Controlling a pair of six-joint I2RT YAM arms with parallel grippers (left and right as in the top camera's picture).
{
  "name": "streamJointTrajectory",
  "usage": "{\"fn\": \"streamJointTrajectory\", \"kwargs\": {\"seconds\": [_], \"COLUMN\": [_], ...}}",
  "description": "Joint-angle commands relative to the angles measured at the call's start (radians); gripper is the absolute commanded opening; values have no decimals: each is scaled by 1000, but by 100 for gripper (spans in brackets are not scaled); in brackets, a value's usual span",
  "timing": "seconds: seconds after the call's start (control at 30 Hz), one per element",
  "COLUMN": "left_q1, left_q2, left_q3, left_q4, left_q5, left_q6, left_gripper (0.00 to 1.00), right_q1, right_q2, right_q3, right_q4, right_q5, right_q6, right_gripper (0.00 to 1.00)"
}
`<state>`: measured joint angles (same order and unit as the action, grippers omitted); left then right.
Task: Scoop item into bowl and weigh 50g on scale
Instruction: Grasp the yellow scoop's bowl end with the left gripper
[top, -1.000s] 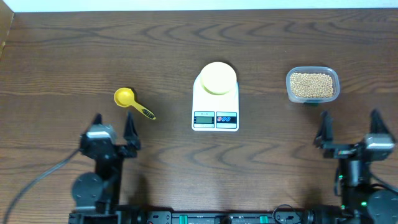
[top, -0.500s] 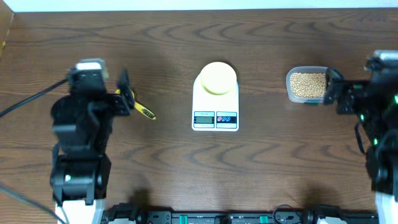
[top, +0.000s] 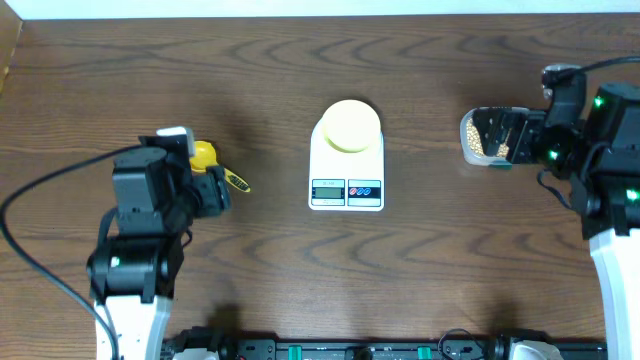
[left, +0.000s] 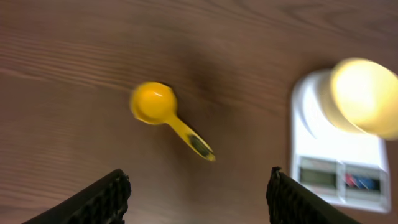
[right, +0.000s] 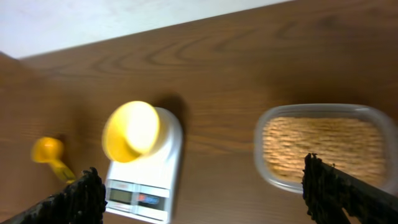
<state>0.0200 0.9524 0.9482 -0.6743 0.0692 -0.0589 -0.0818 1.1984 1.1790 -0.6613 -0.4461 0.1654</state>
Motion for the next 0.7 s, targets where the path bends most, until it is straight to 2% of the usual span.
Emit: {"fn": "streamJointTrajectory", "kwargs": {"seconds": [0.0, 0.17, 0.27, 0.4, 0.67], "left_q1": [25, 121, 188, 242, 271], "left_q2": [84, 291, 428, 540, 674], "left_q3": [13, 23, 64, 109, 114], "left_q4": [54, 138, 140, 165, 203], "left_q5": [-134, -99, -46, -43, 2], "left_q6": [-34, -33, -32, -30, 117], "left_gripper": [73, 73, 72, 72, 72], "right_q1": [-2, 19, 45, 81, 136], "right_q2": [27, 43, 43, 43, 43], "right_q3": [19, 19, 19, 19, 19], "right_q4": [21, 24, 23, 14, 14], "right_q5": [-145, -166, -166, -166, -135], "right_q6": [97, 97, 97, 98, 112], "right_gripper": [99, 99, 99, 99, 99]}}
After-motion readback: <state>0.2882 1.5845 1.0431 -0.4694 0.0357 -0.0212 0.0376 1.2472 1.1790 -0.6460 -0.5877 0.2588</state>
